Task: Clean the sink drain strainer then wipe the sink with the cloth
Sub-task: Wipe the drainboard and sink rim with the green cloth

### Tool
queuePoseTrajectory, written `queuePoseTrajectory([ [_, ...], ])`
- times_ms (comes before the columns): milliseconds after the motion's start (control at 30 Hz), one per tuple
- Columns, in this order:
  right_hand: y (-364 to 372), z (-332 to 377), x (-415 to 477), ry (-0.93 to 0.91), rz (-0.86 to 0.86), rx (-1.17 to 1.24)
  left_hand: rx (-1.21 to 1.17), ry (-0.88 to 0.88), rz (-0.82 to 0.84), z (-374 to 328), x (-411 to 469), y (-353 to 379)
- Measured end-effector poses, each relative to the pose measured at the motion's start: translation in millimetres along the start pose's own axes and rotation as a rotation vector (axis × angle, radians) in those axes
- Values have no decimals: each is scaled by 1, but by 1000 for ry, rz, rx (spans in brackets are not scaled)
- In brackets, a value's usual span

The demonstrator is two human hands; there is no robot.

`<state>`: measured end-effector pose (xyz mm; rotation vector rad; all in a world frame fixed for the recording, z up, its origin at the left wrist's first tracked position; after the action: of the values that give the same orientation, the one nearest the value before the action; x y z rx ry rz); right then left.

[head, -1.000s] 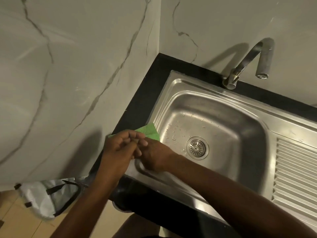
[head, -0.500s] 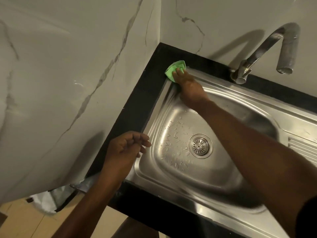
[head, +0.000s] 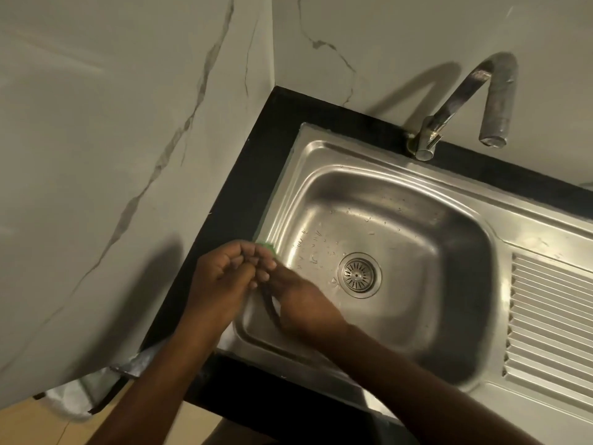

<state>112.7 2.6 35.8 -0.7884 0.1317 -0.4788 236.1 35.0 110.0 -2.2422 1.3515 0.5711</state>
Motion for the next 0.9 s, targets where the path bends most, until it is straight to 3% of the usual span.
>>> queuePoseTrajectory([
  [167,19,13,-34,-248,239,146,25,46,0,-11,1,8],
  [233,3,11,-36,-211,233,245,17,70,14,-15,1,12],
  [333,-37,-10,-47,13,73,475,-3,80,41,-17,3,18],
  [400,-70,-33,-61,252,-104,640,-10,83,58,-17,4,24],
  [500,-135,-86,-100,660,-700,822,15,91,104,-16,6,36],
  [567,-176,-113,-134,762,-1098,807,34,89,135,-15,7,43],
  [633,-210,-134,-159,780,-1272,641,38,90,158,-16,7,50],
  [733,-236,-166,-163,816,-1231,344,52,98,176,-19,7,61],
  [900,-214,-193,-102,874,-862,-162,58,97,198,-19,5,68],
])
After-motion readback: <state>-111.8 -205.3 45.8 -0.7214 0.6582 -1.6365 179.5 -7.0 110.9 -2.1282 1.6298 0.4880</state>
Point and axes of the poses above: each hand's wrist, its own x-axis towards the middle knuckle, its own y-axis out of the palm, z = x × y, the point moved 7 cm from there along x, towards the middle knuckle, and after that the axes turned 8 degrees about -y, right-handed, at the moved point
